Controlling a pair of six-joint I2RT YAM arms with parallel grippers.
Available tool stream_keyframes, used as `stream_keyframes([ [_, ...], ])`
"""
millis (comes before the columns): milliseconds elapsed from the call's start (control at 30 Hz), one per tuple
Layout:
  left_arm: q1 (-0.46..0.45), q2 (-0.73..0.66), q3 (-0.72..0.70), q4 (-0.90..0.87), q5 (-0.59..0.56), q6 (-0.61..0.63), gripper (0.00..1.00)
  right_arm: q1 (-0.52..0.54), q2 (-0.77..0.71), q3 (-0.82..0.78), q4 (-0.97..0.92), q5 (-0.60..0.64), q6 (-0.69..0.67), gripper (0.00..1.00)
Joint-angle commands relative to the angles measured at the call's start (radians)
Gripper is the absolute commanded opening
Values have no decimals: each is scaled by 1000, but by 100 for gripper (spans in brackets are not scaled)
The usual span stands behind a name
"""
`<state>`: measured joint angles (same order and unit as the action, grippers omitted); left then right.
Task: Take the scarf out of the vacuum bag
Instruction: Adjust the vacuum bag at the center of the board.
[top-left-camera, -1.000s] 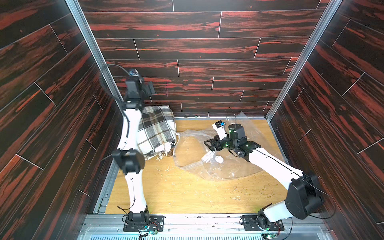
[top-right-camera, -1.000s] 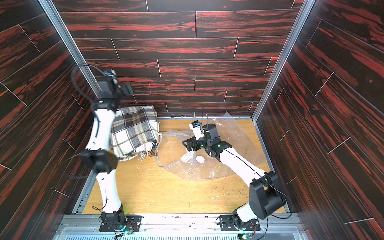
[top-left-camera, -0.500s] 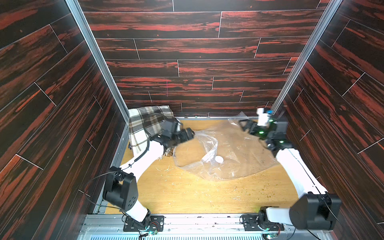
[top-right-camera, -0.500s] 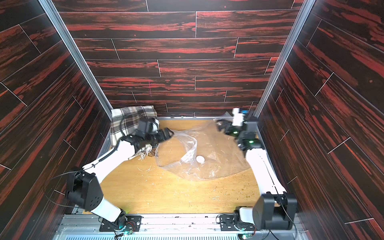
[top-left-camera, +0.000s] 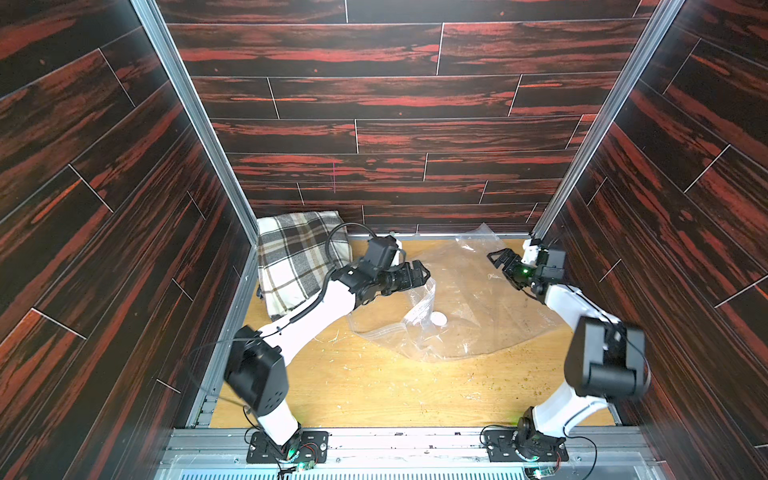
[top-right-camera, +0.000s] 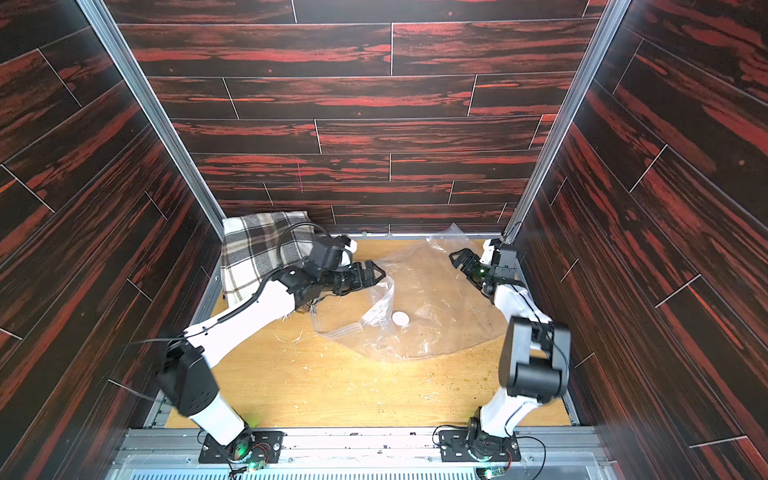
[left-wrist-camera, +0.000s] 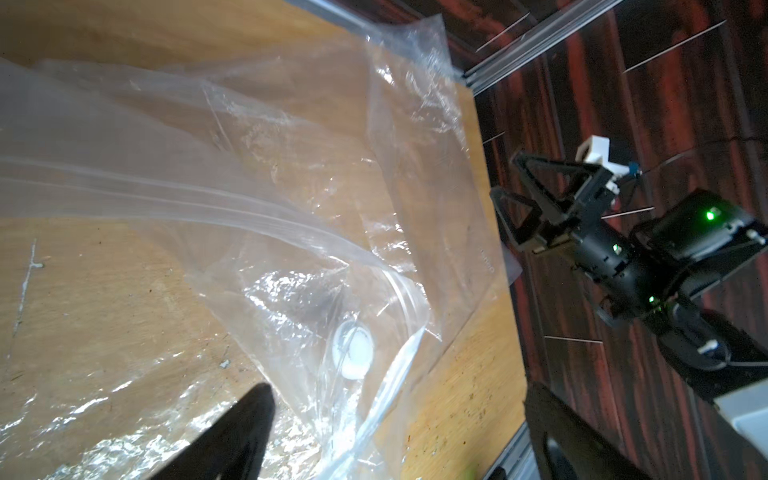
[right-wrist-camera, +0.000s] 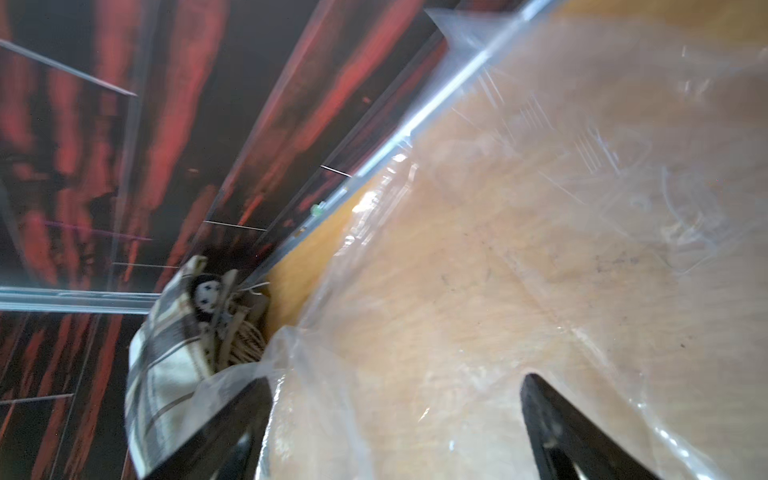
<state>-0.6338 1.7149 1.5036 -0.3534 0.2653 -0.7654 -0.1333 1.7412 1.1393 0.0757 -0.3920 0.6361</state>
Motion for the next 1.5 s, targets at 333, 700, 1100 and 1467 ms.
stream_keyframes([
  [333, -6, 276, 323, -254, -55, 6, 96, -9, 212, 80, 153, 36, 33, 96],
  [700, -11, 406, 506, -348, -85, -2, 56, -22, 346, 56, 317, -21, 75, 94],
  [1100, -11, 454, 597, -426, -69, 26, 0, -42, 363, 57, 306, -13, 100, 94],
  [1467, -10, 416, 555, -444, -47, 51, 0, -42, 398, 120, 211, 8, 105, 93],
])
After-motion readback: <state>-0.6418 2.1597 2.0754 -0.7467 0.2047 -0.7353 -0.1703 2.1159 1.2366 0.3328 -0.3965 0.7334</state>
